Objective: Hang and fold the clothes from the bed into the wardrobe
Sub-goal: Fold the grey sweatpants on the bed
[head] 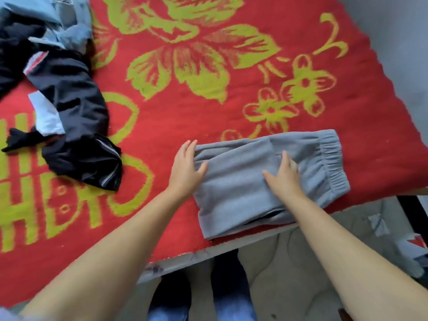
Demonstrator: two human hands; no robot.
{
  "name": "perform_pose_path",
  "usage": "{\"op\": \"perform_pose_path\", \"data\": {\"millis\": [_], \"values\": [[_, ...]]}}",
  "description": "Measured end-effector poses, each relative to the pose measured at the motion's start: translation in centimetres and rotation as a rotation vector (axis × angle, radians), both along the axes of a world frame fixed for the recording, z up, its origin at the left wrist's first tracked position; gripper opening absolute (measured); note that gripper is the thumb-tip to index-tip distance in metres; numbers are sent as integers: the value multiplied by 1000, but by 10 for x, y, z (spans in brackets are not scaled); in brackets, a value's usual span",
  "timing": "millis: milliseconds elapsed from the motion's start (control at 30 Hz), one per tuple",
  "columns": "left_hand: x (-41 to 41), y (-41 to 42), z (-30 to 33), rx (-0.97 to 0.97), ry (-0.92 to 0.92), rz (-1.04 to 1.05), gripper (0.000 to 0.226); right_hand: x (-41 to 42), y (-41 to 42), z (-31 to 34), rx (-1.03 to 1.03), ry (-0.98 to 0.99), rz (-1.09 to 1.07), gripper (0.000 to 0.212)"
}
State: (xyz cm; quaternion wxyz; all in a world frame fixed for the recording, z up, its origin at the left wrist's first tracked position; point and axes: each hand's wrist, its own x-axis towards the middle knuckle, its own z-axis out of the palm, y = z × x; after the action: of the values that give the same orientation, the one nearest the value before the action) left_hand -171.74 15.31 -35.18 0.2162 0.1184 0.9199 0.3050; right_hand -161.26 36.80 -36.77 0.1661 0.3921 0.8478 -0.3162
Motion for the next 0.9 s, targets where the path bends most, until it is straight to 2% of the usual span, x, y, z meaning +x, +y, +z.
{"op": "perform_pose_path", "data": {"millis": [33,67,133,200,233,300,367,433,467,567,600,667,733,800,900], "values": [[-13,-3,-12,-74,-27,-80,61,9,-14,-4,165,27,108,73],[-25,-5,-23,-128,-68,-172,58,19,-34,-8,258,134,227,71],[-36,-5,-34,-223,-128,-322,46,43,-79,-12,175,318,493,63],[-41,-4,-40,-317,-104,-386,34,62,-112,-15,19,171,782,63],[-43,-5,-40,-343,-86,-402,29,68,-118,-20,16,67,867,64],[-44,-11,-38,-302,-114,-388,22,72,-113,-26,13,35,869,62],[-44,-20,-34,-229,-172,-347,28,69,-100,-22,-88,110,764,49],[-43,-33,-32,-168,-178,-289,16,66,-84,-10,-238,161,543,33],[-42,-41,-33,-127,-128,-226,9,66,-77,-5,-293,173,412,28],[-41,-70,-34,-90,178,3,19,71,-73,7,-397,80,88,34],[-40,-77,-36,-99,222,-34,17,73,-79,8,-485,10,-2,35],[-31,-85,-40,-99,182,-233,16,79,-103,4,-713,-133,-181,32],[-23,-84,-45,-61,135,-348,18,81,-128,0,-841,-175,-365,26],[-24,-75,-47,-28,144,-338,17,78,-146,-2,-836,-131,-494,24],[-30,-55,-45,-60,166,-364,8,73,-160,-3,-705,-116,-526,29]]}}
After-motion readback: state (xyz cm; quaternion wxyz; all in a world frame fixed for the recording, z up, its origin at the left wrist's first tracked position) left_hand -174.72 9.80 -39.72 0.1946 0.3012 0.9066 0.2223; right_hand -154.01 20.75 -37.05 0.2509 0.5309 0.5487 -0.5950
